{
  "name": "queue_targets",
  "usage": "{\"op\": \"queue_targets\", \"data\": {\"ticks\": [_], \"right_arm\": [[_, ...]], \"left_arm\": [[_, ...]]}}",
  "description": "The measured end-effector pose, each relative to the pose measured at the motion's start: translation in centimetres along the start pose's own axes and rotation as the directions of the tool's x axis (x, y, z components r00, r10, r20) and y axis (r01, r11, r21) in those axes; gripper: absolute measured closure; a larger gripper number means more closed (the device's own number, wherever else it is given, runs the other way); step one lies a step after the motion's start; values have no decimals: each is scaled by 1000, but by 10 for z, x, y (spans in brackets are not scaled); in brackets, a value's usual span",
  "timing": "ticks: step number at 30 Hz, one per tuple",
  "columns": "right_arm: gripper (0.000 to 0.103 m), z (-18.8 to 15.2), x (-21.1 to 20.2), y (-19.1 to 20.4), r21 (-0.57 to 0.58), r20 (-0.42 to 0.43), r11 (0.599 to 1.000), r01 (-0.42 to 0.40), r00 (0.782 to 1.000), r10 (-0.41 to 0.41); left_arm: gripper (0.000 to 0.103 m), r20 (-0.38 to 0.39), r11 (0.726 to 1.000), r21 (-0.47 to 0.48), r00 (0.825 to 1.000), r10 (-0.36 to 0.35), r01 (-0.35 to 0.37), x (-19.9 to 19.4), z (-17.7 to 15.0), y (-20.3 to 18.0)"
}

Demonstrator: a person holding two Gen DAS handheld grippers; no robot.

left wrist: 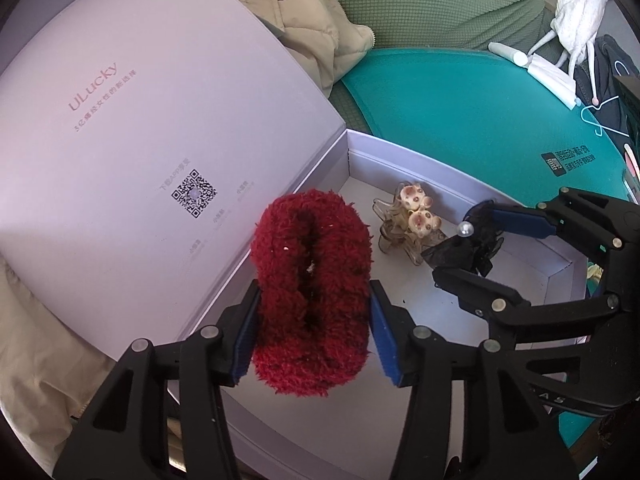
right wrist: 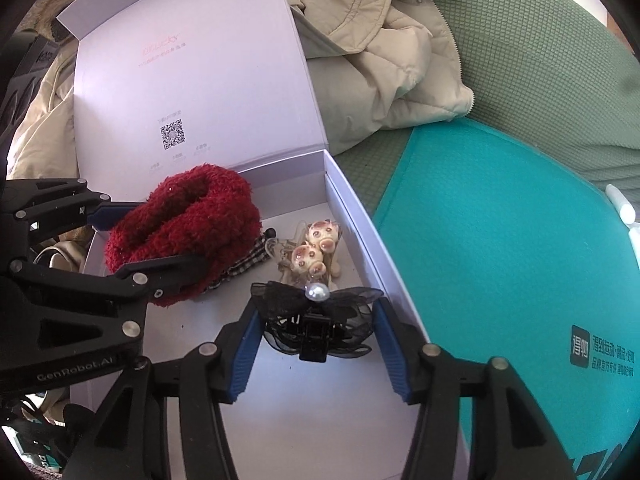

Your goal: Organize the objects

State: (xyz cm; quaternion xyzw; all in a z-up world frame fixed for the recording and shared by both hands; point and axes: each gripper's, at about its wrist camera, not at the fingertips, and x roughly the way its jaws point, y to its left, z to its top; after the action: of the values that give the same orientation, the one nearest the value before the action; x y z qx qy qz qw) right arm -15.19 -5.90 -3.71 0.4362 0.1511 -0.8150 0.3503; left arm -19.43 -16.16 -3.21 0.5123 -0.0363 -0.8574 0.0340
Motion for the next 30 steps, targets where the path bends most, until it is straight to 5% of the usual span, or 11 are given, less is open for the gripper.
{"op": "queue_targets", "data": {"ticks": [13,30], "right_arm": [[44,-6,-37,2,2,16,999,42,999,-42],[44,-12,-119,6,-13,97,996,84,992,-83]], "left_arm": [[47,55,999,-52,998,-10,13,-50,-8,8],[35,194,999,46,981,-29,21,-151,-7,-27]]}}
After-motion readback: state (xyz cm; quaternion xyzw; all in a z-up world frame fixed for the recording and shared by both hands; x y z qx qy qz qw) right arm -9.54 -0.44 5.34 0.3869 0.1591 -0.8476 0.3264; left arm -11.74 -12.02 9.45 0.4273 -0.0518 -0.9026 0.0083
